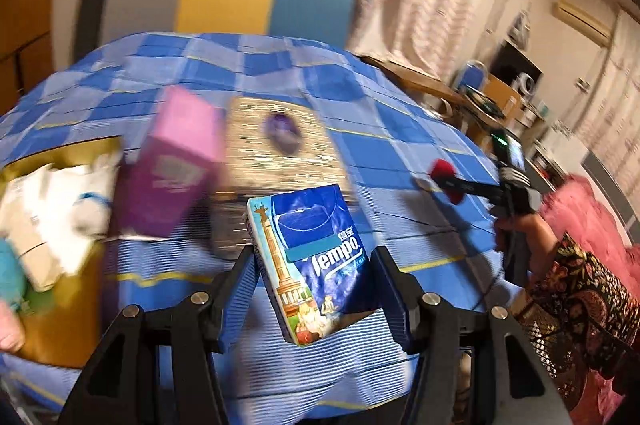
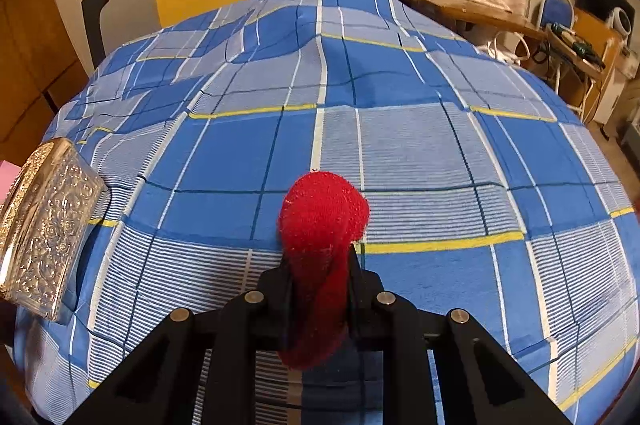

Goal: Organize soft objects
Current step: 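Carry the Tempo pack into the gold tray and release it while the right gripper carries the red sock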

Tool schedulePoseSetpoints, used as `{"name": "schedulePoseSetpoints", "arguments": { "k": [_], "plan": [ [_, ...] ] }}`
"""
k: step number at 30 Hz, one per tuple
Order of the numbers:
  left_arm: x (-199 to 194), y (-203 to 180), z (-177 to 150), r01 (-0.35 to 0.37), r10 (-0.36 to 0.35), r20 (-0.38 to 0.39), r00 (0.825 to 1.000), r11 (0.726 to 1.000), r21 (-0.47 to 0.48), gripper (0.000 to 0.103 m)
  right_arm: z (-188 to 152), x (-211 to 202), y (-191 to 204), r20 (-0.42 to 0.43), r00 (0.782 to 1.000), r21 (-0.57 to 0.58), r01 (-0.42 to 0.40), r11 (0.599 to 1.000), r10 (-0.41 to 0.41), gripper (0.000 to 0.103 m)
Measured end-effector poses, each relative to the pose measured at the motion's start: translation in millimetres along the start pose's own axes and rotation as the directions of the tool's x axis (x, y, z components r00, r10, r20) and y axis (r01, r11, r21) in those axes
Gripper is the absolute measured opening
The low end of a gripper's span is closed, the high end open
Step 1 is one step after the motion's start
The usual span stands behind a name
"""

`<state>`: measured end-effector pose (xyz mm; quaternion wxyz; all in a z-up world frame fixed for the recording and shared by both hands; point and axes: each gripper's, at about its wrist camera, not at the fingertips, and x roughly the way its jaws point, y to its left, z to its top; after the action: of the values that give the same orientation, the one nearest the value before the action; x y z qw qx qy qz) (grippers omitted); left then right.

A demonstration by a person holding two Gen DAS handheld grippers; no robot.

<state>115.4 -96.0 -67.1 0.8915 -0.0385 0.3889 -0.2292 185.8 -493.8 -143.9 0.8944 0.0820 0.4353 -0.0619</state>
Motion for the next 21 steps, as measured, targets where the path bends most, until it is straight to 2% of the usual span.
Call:
{"name": "schedulePoseSetpoints", "arguments": {
  "k": [6,10,13,15,21],
  "plan": [
    [-30.6,73.5,-7.2,-0.148,0.150,0.021,0.988,0.984,-0.100,0.058,1.7,-11.6,-0.8,0.048,0.999,0.021,0.014,1.000,-0.015,0.021],
    [-40.8,121.6,-16.4,-0.224,0.226,-0.007,0.974,0.960,-0.169,0.058,3.2,-28.5,0.0,0.111,0.993,0.035,0.038,0.999,-0.042,0.021],
    [-38.4,151.3,-21.8,-0.276,0.271,-0.052,0.961,0.948,-0.158,0.058,3.6,-40.8,0.5,0.141,0.989,0.062,0.039,0.997,-0.048,0.021],
    [-32.7,169.6,-24.4,-0.288,0.276,-0.096,0.956,0.946,-0.151,0.058,2.5,-50.9,2.4,0.157,0.987,0.080,0.035,0.996,-0.047,0.021],
    [-21.1,204.6,-36.3,-0.290,0.263,-0.160,0.951,0.942,-0.171,0.058,0.7,-83.7,15.5,0.210,0.977,0.096,0.023,0.995,-0.042,0.021]
  ]
}}
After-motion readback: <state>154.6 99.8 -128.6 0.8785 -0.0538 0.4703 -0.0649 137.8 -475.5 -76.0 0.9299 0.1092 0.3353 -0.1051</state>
